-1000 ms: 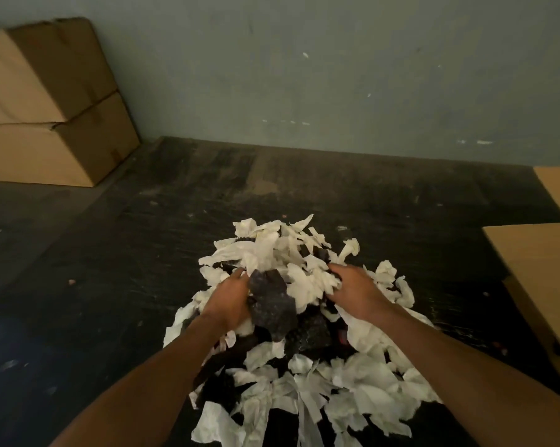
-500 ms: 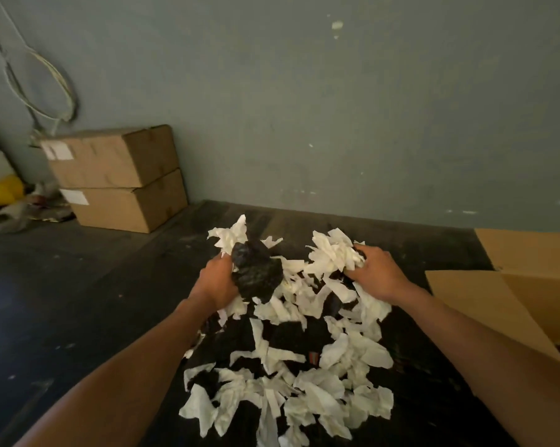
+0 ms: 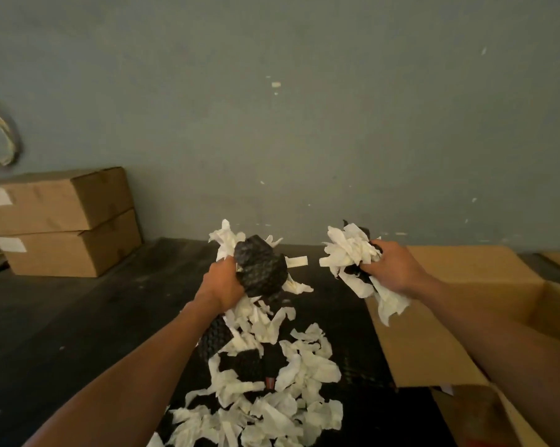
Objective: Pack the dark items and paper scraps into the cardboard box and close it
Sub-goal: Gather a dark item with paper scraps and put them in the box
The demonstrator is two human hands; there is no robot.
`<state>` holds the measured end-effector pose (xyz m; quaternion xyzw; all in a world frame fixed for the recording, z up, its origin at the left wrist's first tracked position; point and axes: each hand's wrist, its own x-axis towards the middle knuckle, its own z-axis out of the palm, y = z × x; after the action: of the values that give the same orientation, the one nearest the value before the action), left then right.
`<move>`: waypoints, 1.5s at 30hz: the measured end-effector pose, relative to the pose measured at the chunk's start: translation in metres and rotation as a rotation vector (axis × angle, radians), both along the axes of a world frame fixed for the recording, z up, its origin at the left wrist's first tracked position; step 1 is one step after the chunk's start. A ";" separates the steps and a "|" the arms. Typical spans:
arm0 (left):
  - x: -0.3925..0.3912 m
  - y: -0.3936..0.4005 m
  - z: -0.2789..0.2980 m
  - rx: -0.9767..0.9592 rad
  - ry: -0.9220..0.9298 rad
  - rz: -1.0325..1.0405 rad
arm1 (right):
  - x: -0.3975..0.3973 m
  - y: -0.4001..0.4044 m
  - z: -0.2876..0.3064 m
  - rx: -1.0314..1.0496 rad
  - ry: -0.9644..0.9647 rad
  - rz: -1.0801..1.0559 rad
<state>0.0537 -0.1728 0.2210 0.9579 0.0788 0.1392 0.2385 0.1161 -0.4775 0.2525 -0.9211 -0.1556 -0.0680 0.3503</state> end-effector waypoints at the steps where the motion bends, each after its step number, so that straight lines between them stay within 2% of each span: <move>1: 0.004 -0.007 0.001 -0.001 -0.001 -0.022 | -0.001 -0.009 0.003 0.006 -0.012 -0.016; 15: 0.065 -0.191 0.009 0.002 -0.040 -0.341 | 0.011 -0.199 0.011 -0.071 -0.038 -0.277; 23: 0.115 -0.341 -0.020 -0.033 0.039 -0.400 | 0.068 -0.318 -0.022 -0.171 0.085 -0.250; 29: 0.148 -0.420 -0.063 0.003 0.109 -0.361 | 0.090 -0.366 -0.064 -0.314 0.200 -0.199; 33: 0.160 -0.453 -0.095 -0.002 0.217 -0.311 | 0.119 -0.390 -0.110 -0.258 0.283 -0.149; 36: 0.167 -0.466 -0.122 -0.030 0.318 -0.273 | 0.131 -0.398 -0.138 -0.258 0.419 -0.134; 39: 0.177 -0.473 -0.143 0.019 0.485 -0.265 | 0.137 -0.402 -0.154 -0.254 0.464 -0.084; 42: 0.180 -0.477 -0.143 -0.010 0.647 -0.360 | 0.143 -0.406 -0.156 -0.215 0.525 -0.042; 45: 0.181 -0.479 -0.135 0.062 0.870 -0.514 | 0.152 -0.413 -0.155 -0.127 0.624 0.019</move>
<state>0.2348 -0.6523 0.0862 0.9222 -0.0716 -0.3338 0.1816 0.2685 -0.8903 0.0971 -0.9160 -0.0533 0.2313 0.3234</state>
